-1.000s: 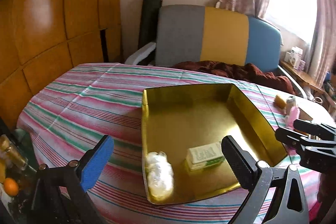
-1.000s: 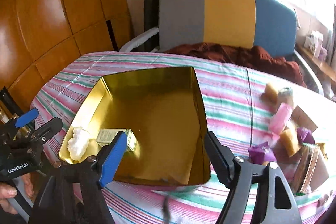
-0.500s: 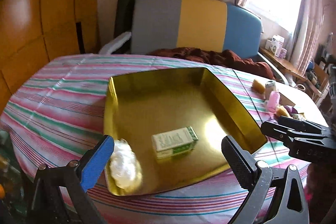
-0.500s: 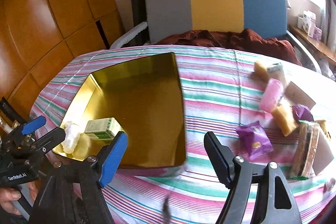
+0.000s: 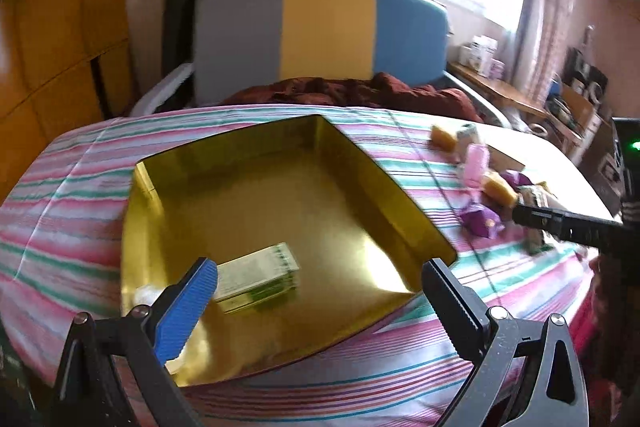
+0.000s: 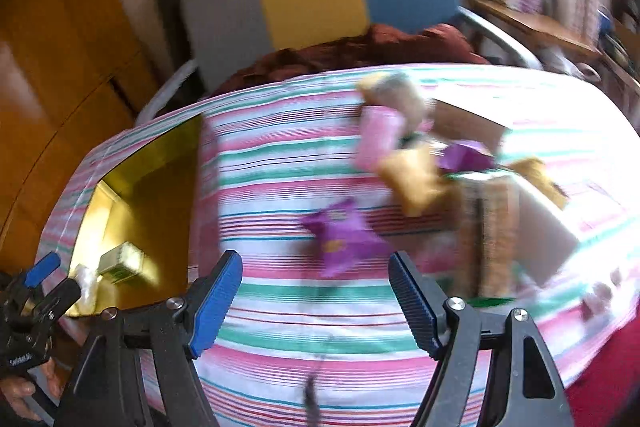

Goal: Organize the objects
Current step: 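Grasp the purple snack packet with the left tool while the right grasps the cracker pack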

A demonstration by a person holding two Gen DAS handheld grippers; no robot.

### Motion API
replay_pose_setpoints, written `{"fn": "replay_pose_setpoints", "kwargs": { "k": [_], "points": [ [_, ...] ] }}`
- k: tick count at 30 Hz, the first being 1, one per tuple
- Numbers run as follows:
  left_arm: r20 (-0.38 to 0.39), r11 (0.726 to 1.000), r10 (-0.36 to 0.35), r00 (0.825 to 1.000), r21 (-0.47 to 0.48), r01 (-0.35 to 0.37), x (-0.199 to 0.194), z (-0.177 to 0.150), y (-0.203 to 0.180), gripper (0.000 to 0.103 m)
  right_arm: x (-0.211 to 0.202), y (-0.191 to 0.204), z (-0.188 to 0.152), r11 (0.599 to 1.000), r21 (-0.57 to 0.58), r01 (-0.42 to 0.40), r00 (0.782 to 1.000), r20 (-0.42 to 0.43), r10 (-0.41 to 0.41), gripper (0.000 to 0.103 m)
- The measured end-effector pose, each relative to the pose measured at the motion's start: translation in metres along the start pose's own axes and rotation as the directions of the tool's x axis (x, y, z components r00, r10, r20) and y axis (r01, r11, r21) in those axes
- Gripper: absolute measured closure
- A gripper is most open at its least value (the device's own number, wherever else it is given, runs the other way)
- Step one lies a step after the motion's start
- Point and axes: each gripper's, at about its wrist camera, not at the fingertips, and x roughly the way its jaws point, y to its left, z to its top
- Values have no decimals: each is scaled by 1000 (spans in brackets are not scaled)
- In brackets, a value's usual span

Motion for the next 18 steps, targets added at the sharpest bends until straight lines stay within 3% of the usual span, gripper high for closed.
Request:
{"fn": "replay_pose_setpoints", "kwargs": {
  "k": [4, 11, 15, 18],
  "points": [
    [-8, 996, -55, 998, 66, 55, 8, 9, -25, 1, -5, -46, 7, 991, 115, 71, 997, -18, -70, 26],
    [-48, 965, -163, 985, 200, 170, 32, 32, -90, 1, -9, -102, 22, 960, 261, 101, 995, -1, -104, 26],
    [-130, 951, -241, 962, 167, 260, 54, 43, -116, 5, -7, -119, 23, 938, 345, -14, 999, 43, -1, 26],
    [-192, 942, -277, 942, 138, 305, 74, 49, -138, 16, -9, -126, 24, 924, 372, -86, 994, 88, 57, 26]
  ]
}}
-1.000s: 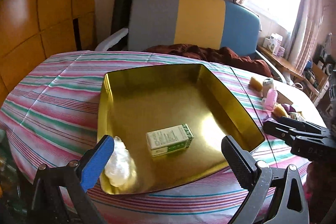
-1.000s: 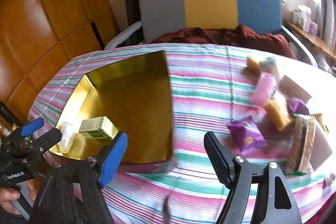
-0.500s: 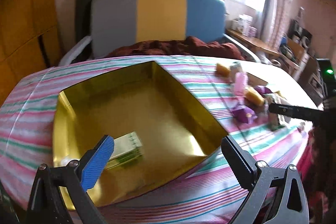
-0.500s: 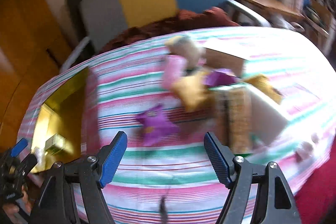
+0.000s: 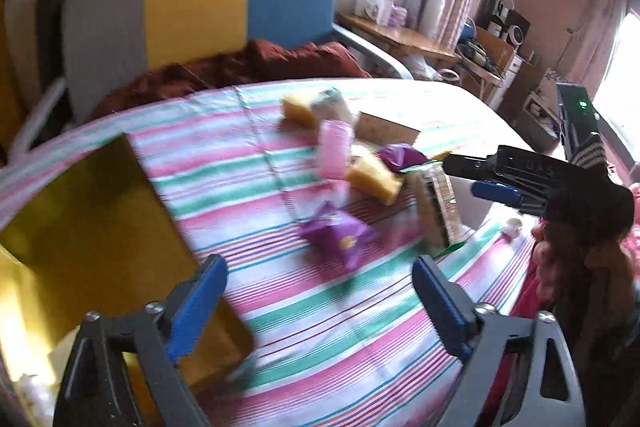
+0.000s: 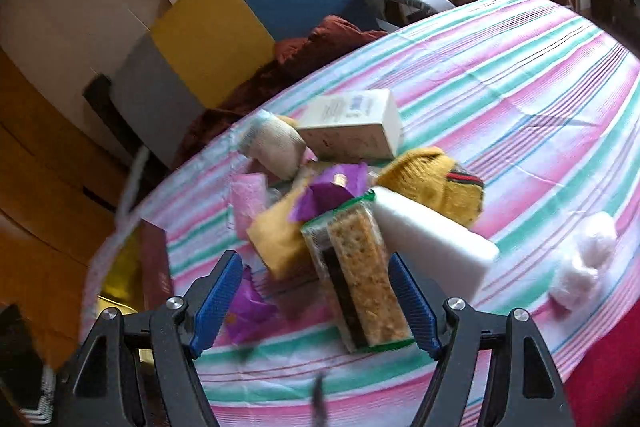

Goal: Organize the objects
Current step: 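Grasp the purple snack packet with the left tool while the right grasps the cracker pack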

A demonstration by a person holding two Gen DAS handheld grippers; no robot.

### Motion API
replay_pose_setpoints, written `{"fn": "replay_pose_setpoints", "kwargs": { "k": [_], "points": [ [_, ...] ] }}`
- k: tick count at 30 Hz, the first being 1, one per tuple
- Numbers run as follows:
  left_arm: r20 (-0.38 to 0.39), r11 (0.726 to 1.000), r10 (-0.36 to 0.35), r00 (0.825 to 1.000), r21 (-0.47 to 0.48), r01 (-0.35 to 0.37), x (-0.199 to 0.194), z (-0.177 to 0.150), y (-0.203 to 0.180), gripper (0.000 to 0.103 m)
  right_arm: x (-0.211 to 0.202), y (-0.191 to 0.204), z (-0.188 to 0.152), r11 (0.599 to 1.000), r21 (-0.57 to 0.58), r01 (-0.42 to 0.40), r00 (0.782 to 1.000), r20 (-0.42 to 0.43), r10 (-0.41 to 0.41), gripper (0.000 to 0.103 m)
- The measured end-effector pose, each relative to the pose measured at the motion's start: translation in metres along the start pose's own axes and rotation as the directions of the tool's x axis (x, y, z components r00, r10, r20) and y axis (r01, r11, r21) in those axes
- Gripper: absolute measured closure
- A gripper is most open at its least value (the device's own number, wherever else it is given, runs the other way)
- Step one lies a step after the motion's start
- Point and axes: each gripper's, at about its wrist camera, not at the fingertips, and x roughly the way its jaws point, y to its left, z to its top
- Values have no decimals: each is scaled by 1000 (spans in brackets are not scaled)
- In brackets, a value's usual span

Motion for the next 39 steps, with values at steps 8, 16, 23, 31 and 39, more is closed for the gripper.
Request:
{"fn": "replay_pose_setpoints", "kwargs": {
  "k": [8, 16, 23, 31, 39],
  "points": [
    [-156, 996, 39, 987, -72, -51, 72, 19, -18, 23, -11, -3, 1, 994, 25, -107, 994, 40, 106, 25],
    [-236, 976, 86, 968, -177, -129, 114, 26, -8, 21, -11, -4, 0, 989, 33, -147, 989, 31, 146, 25],
    [-218, 985, 130, 967, -80, -150, 123, 21, -15, 37, -3, -5, 1, 995, 40, -92, 996, -2, 92, 25],
    [-157, 997, 81, 984, -3, -83, 107, -4, -21, 42, 21, -3, -2, 993, 9, 116, 987, -112, -115, 25],
    [-120, 997, 29, 992, 75, -20, 84, -27, -29, 42, 44, 3, -6, 961, -72, 267, 944, -180, -276, 25]
  ]
}}
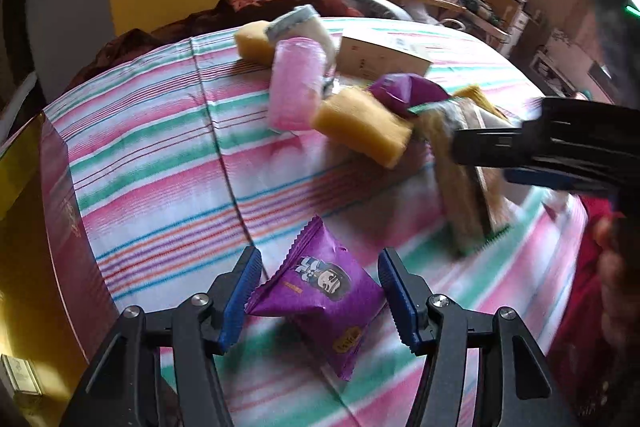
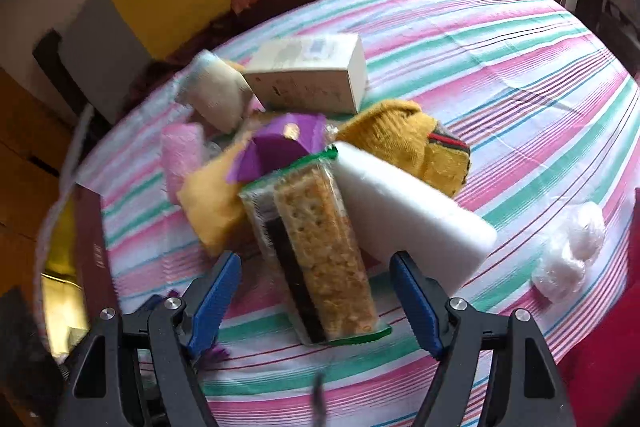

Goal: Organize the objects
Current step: 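Grasp the purple snack packet with the left tool while the right grasps the cracker pack, then carry the purple packet and cracker pack into the gold tray and release both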

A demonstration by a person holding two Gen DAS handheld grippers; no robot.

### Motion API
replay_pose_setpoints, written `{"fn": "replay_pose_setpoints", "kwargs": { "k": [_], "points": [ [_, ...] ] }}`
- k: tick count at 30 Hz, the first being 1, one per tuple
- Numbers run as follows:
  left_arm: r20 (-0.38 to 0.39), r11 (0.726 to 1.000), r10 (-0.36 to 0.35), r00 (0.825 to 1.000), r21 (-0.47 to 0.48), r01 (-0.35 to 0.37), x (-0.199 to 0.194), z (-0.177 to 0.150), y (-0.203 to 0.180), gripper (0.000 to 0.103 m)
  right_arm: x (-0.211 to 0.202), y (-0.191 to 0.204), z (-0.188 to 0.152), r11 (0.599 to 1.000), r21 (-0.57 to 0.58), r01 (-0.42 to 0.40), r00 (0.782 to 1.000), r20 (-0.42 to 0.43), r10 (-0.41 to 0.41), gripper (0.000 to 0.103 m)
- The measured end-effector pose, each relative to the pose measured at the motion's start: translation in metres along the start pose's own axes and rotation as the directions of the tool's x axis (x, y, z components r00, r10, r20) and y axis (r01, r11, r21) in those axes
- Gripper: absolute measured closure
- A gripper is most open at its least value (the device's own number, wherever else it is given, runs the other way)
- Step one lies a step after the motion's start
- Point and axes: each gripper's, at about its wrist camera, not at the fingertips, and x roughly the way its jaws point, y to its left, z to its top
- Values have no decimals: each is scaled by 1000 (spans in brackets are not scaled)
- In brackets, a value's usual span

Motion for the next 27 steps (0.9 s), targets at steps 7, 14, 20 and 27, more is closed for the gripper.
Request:
{"fn": "replay_pose_setpoints", "kwargs": {
  "k": [7, 14, 20, 27],
  "points": [
    [19, 999, -30, 999, 41, 29, -10, -7, -9, 42, 35, 15, -1, 985, -101, 137, 986, -86, -146, 44],
    [52, 998, -59, 997, 41, 57, -33, -18, -6, 43, 21, 15, -6, 991, -95, 90, 995, -38, -94, 58],
    [99, 996, -89, 991, 25, 87, -54, -17, -2, 43, -3, 10, -15, 999, -47, -25, 1000, 9, 26, 58],
    [158, 996, -84, 984, -29, 89, -83, -17, 19, 43, -33, 37, -19, 982, -107, -158, 986, 44, 163, 58]
  ]
}}
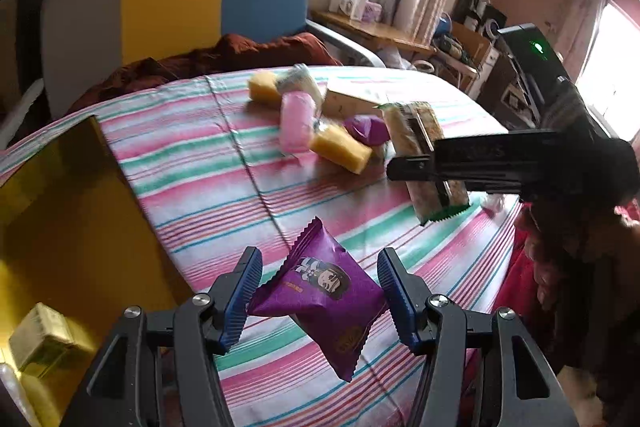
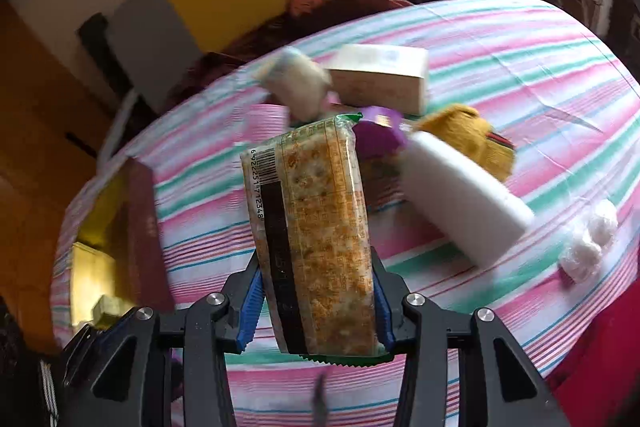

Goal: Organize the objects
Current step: 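Carry the purple packet and cracker pack into the gold tray and release both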

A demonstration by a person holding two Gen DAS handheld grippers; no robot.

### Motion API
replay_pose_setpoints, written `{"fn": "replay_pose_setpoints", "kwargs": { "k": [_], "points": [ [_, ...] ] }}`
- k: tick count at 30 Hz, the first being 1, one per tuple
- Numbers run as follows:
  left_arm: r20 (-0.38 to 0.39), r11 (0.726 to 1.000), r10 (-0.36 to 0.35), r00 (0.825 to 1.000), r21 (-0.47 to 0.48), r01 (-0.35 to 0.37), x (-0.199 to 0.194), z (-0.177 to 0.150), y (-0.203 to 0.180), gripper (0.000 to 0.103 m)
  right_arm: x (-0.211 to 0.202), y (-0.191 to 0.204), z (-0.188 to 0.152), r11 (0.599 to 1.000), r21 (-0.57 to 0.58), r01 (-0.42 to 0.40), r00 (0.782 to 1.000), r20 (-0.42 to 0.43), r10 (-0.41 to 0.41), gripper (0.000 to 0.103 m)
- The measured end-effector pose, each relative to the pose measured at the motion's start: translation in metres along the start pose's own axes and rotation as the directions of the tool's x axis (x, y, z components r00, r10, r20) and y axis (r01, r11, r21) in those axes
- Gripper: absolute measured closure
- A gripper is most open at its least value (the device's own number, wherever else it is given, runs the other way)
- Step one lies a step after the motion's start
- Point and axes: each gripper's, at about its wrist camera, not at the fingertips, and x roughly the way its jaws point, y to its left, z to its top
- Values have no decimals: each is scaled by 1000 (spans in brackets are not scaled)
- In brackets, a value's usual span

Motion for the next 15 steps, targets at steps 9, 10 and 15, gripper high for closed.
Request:
{"fn": "replay_pose_setpoints", "kwargs": {
  "k": [9, 10, 15],
  "points": [
    [123, 981, 131, 984, -159, -111, -69, -1, 71, 42, 10, 115, -7, 964, -190, -186, 982, -55, 179, 57],
    [133, 975, 153, 979, -181, -128, -76, -1, 81, 42, 11, 123, -9, 958, -205, -203, 979, -69, 193, 57],
    [158, 924, 304, 940, -289, -250, -108, -7, 141, 42, 31, 183, -23, 917, -293, -269, 960, -154, 233, 57]
  ]
}}
